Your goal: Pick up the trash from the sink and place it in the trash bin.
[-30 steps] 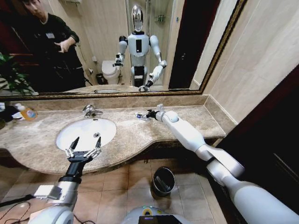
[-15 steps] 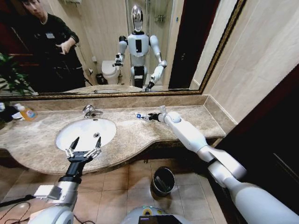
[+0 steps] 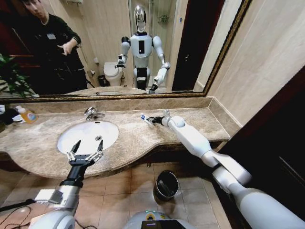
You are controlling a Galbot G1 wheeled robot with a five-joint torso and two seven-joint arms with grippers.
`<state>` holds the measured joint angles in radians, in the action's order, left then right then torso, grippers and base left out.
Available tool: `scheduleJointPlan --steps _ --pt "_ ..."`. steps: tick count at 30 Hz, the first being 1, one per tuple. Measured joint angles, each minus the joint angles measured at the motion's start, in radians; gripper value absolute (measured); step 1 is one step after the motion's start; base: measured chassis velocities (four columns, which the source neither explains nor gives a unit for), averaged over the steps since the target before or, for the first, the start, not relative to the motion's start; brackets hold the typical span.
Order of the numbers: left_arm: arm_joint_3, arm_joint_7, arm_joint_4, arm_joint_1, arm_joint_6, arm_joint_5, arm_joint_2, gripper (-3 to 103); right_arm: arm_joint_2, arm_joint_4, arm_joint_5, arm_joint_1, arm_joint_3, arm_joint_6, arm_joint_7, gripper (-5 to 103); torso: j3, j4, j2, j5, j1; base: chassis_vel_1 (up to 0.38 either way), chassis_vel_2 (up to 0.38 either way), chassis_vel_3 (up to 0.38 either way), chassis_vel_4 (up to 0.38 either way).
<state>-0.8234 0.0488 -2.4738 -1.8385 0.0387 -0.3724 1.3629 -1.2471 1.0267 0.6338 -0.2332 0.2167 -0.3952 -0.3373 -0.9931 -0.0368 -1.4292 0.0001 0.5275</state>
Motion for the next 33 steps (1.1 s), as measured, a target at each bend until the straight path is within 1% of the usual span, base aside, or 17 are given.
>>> scheduleJointPlan --steps 1,2,3,5,10,14,15,17,18,21,23,25,26,28,29,31,33 --pt "0.000 0.000 0.000 0.000 0.000 0.000 0.000 100 0.000 0.000 0.000 0.000 0.000 0.000 0.000 18 0.000 0.0000 0.000 0.0000 0.000 0.000 0.000 0.000 0.000" --pt "0.000 0.000 0.000 0.000 0.000 0.000 0.000 100 0.005 0.004 -0.001 -0.005 0.003 0.007 0.000 7 0.000 0.0000 0.000 0.0000 0.000 0.000 0.000 0.000 0.000" --pt "0.000 0.000 0.000 0.000 0.000 0.000 0.000 100 0.009 0.012 -0.001 -0.011 0.003 0.011 0.000 7 0.000 0.0000 0.000 0.0000 0.000 0.000 0.000 0.000 0.000" --pt "0.000 0.000 0.000 0.000 0.000 0.000 0.000 100 0.016 0.033 0.002 -0.020 0.003 0.013 0.002 1 0.000 0.0000 0.000 0.0000 0.000 0.000 0.000 0.000 0.000" --pt "0.000 0.000 0.000 0.000 0.000 0.000 0.000 100 0.038 0.095 0.014 -0.041 0.003 0.016 0.020 0 0.000 0.0000 0.000 -0.0001 0.000 0.000 0.000 0.000 0.000" --pt "0.000 0.000 0.000 0.000 0.000 0.000 0.000 100 0.094 0.255 0.066 -0.095 -0.012 0.013 0.069 0 0.000 -0.0001 0.000 0.0000 0.000 0.000 0.000 0.000 0.000" --pt "0.000 0.000 0.000 0.000 0.000 0.000 0.000 100 0.094 0.255 0.066 -0.095 -0.012 0.013 0.069 0 0.000 -0.0001 0.000 0.0000 0.000 0.000 0.000 0.000 0.000" --pt "0.000 0.000 0.000 0.000 0.000 0.000 0.000 100 0.136 0.365 0.090 -0.142 -0.037 0.011 0.088 0 0.000 0.0000 0.000 0.0001 0.000 0.000 0.000 0.000 0.000" --pt "0.000 0.000 0.000 0.000 0.000 0.000 0.000 100 0.136 0.365 0.090 -0.142 -0.037 0.011 0.088 0 0.000 0.0000 0.000 0.0001 0.000 0.000 0.000 0.000 0.000" --pt "0.000 0.000 0.000 0.000 0.000 0.000 0.000 100 0.217 0.501 0.101 -0.215 -0.058 0.050 0.104 0 0.000 0.0000 0.000 0.0002 0.000 0.000 0.000 0.000 0.000" --pt "0.000 0.000 0.000 0.000 0.000 0.000 0.000 100 0.233 0.520 0.102 -0.228 -0.060 0.062 0.107 0 0.000 0.0000 0.000 0.0002 0.000 0.000 0.000 0.000 0.000" --pt "0.000 0.000 0.000 0.000 0.000 0.000 0.000 100 0.308 0.611 0.104 -0.295 -0.084 0.100 0.099 0 0.000 0.0000 0.000 0.0001 0.000 0.000 0.000 0.000 0.000" --pt "0.000 0.000 0.000 0.000 0.000 0.000 0.000 100 0.308 0.611 0.104 -0.295 -0.084 0.100 0.099 0 0.000 0.0000 0.000 0.0001 0.000 0.000 0.000 0.000 0.000" --pt "0.000 0.000 0.000 0.000 0.000 0.000 0.000 100 0.352 0.668 0.104 -0.341 -0.108 0.110 0.096 0 0.000 0.0001 0.000 0.0002 0.000 0.000 0.000 0.000 0.000" --pt "0.000 0.000 0.000 0.000 0.000 0.000 0.000 100 0.398 0.731 0.105 -0.397 -0.136 0.124 0.106 0 0.000 0.0001 0.000 0.0002 0.000 0.000 0.000 0.000 0.000" --pt "0.000 0.000 0.000 0.000 0.000 0.000 0.000 100 0.412 0.749 0.105 -0.414 -0.143 0.129 0.110 0 0.000 0.0002 0.000 0.0003 0.000 0.000 0.000 0.000 0.000" --pt "0.000 0.000 0.000 0.000 0.000 0.000 0.000 100 0.455 0.804 0.105 -0.482 -0.177 0.147 0.111 0 0.000 0.0000 0.000 0.0005 0.000 0.000 0.000 0.000 0.000"
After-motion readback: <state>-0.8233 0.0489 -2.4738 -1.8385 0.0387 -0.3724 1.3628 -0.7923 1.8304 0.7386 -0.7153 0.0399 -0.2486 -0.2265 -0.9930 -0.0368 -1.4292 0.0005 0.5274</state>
